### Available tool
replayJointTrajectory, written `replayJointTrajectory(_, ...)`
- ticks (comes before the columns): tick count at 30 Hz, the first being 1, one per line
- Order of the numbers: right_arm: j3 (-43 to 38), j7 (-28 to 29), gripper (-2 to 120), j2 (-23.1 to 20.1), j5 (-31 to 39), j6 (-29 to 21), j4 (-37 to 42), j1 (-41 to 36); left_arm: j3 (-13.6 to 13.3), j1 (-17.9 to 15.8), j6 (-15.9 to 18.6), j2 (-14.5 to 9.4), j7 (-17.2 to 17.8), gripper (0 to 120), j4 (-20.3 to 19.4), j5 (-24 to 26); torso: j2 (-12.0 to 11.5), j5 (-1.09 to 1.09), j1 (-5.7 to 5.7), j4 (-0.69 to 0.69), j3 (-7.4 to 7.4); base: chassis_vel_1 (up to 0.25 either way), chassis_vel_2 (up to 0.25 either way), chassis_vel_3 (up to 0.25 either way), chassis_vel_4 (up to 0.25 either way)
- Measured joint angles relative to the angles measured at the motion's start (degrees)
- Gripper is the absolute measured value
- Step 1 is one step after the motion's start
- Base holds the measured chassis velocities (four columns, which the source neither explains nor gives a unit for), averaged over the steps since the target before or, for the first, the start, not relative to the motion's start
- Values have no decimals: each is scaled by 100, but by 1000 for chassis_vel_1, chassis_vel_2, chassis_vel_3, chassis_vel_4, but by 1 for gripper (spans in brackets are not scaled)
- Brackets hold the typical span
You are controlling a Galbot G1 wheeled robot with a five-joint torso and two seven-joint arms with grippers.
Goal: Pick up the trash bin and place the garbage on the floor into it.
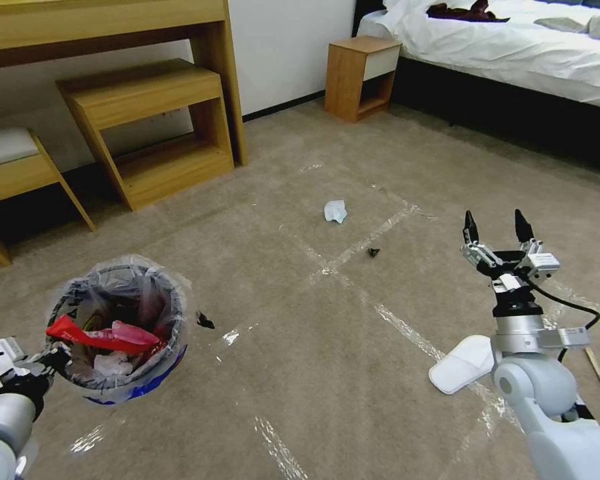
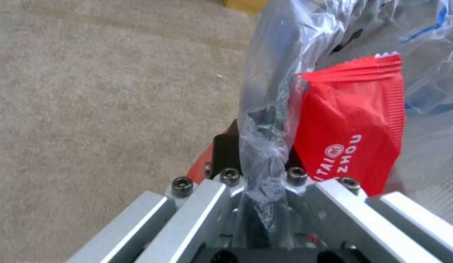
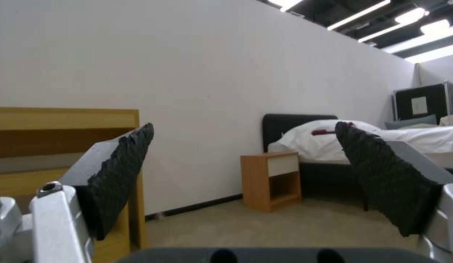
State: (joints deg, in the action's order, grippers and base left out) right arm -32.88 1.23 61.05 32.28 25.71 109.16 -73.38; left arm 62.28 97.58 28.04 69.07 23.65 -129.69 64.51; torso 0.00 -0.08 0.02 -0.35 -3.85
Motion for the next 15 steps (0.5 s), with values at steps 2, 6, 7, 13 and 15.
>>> replayJointTrajectory(2,13,13,96,41,-19,-21,11,1,-2,1,-6,0,-4,1,-1,-4,0,0,0,0,0,0,0,0,0)
replayJointTrajectory(6,25,75,96,119,-29,-82,20,1,-2,12,-14,-23,-8,1,-9,-2,0,0,0,-1,0,0,0,0,0)
replayJointTrajectory(7,25,102,96,131,-28,-101,20,2,-1,15,-15,-30,-9,1,-11,1,0,0,0,-1,0,0,0,0,0)
replayJointTrajectory(13,52,579,95,158,317,-586,-163,126,1,49,-21,-71,-10,1,-5,6,0,0,0,0,0,0,0,0,0)
replayJointTrajectory(15,63,746,94,166,477,-738,-248,169,1,57,-21,-75,-10,1,-7,6,0,0,0,0,0,0,0,0,0)
